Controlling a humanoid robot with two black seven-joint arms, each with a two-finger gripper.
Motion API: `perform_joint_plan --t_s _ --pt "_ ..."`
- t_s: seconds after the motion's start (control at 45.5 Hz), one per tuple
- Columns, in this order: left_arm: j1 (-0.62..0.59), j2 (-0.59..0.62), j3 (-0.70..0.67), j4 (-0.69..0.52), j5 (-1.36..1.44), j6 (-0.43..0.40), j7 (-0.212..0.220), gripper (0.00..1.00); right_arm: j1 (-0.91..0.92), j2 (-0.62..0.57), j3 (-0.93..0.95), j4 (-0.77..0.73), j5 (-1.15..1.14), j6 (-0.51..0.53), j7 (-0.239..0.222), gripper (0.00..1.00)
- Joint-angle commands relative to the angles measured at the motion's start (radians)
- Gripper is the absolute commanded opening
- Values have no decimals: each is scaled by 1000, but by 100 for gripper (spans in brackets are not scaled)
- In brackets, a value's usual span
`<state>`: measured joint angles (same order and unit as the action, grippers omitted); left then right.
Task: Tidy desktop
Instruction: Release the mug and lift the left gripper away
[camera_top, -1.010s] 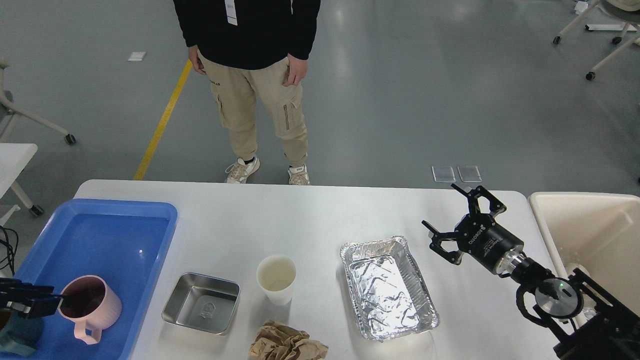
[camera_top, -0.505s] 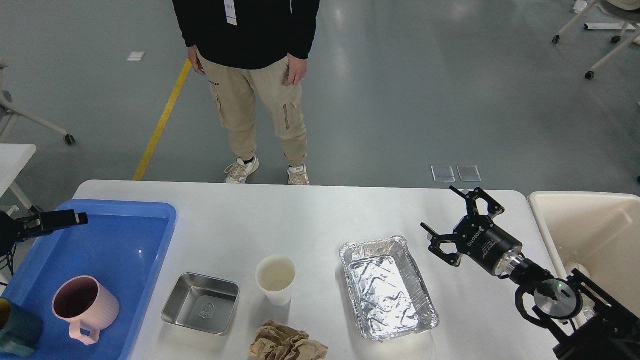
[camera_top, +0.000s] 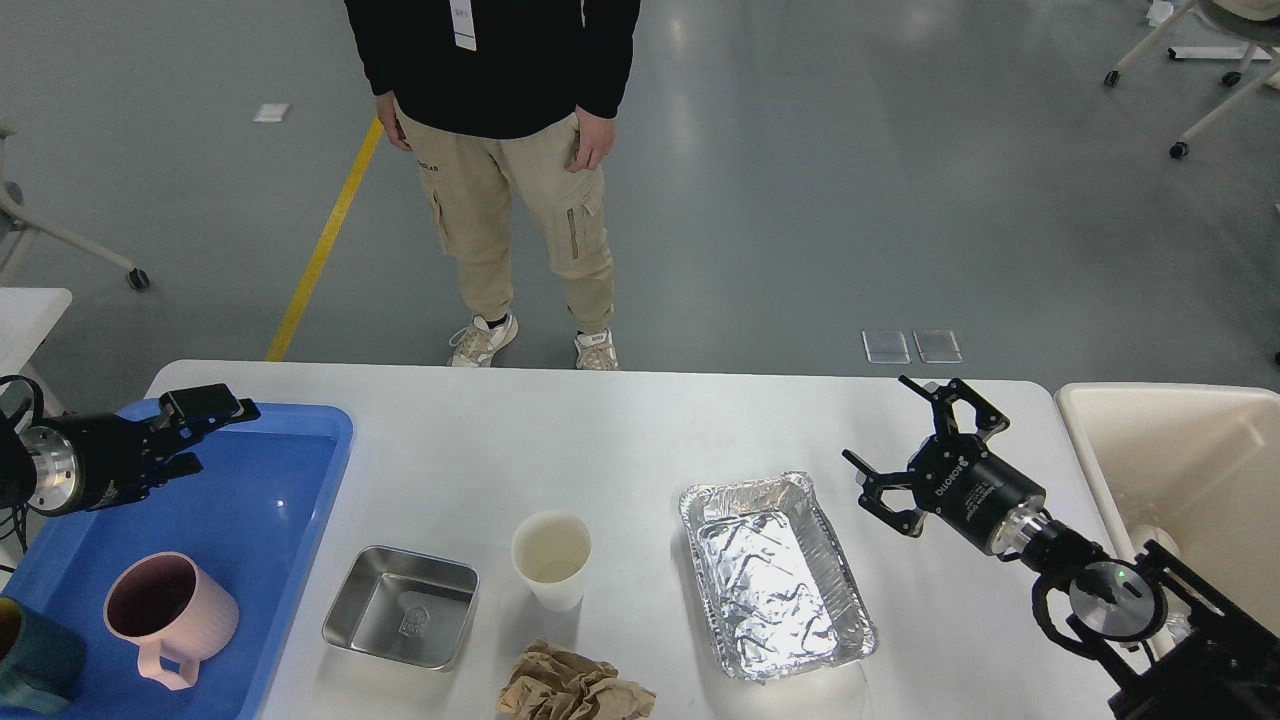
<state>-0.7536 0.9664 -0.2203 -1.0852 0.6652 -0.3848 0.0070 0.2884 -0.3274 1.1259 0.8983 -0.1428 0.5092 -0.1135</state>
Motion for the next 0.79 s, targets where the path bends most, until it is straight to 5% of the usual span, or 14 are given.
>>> perform_joint_plan --t_s 0.0,0.417,0.768 --pt "0 77 7 -129 -27 9 70 97 0 -2 0 -1 0 0 0 100" --pt "-7 437 32 -519 -21 46 143 97 0 -22 0 1 0 -1 0 100" --pt "-13 696 22 -667 -56 34 116 97 0 -21 -1 2 -1 -3 0 100"
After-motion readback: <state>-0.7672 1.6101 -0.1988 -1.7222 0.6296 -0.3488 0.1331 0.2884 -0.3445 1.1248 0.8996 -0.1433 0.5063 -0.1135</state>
